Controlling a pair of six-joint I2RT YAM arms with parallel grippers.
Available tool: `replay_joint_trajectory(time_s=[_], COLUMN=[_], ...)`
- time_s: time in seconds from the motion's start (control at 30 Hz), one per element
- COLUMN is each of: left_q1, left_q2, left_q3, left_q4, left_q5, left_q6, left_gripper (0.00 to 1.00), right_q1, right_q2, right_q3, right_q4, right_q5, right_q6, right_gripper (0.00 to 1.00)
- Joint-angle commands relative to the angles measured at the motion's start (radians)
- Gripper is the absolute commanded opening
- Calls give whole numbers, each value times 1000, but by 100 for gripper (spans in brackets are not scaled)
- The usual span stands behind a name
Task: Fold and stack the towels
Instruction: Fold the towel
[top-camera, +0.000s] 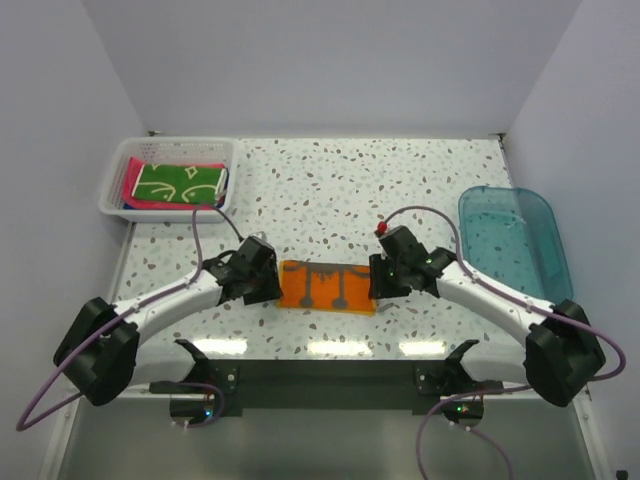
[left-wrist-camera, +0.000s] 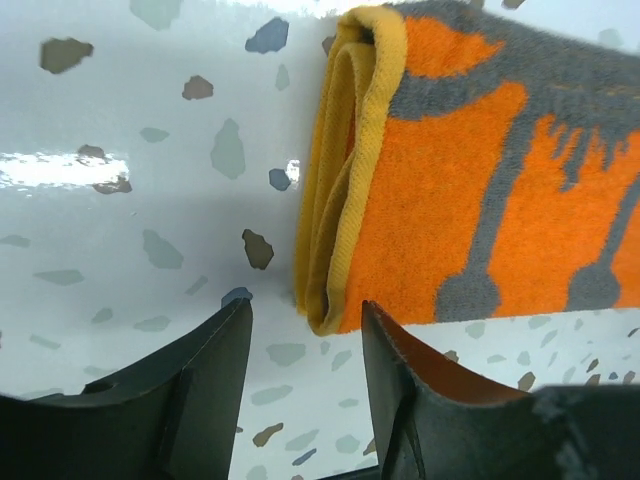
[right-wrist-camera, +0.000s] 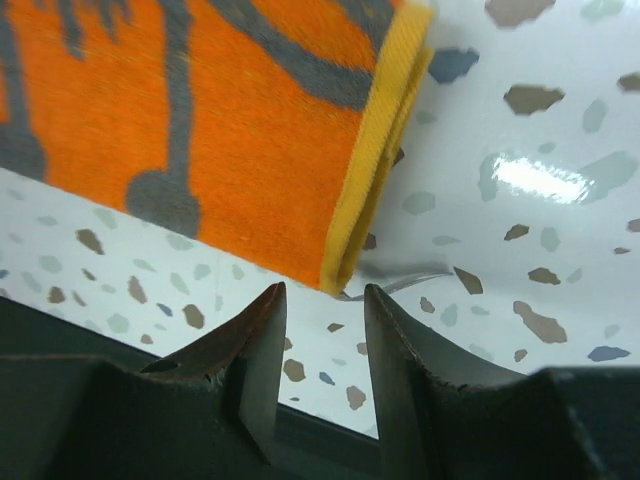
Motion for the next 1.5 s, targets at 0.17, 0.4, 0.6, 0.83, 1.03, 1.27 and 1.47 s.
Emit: replay_joint_trajectory(time_s=[0.17, 0.4, 0.6, 0.83, 1.03, 1.27, 1.47], left_q1=[-7, -65, -93, -93, -93, -82, -41], left_q2=[-124, -22, 91, 108, 1, -25, 126], left_q3=[167, 187, 89, -43, -22, 169, 276], left_q4=[-160, -8, 121, 162, 110, 37, 90], left_q5=[-96, 1, 9, -31, -37, -102, -93], left_q6=[106, 178, 128, 42, 20, 97, 193], left_gripper=[53, 42, 35, 29, 38, 45, 44], right_q1=[-1, 0, 2, -1, -1, -18, -40], right_q2=[-93, -24, 21, 38, -34, 13, 116], right_q3=[102, -4, -109, -160, -23, 137, 177], right_q4=[8, 178, 251, 260, 140, 88, 171], right_q5=[-60, -97, -63, -36, -7, 44, 52], right_q6=[-35, 20, 49, 66, 5, -67, -80], right_gripper=[38, 25, 25, 26, 28, 27, 26])
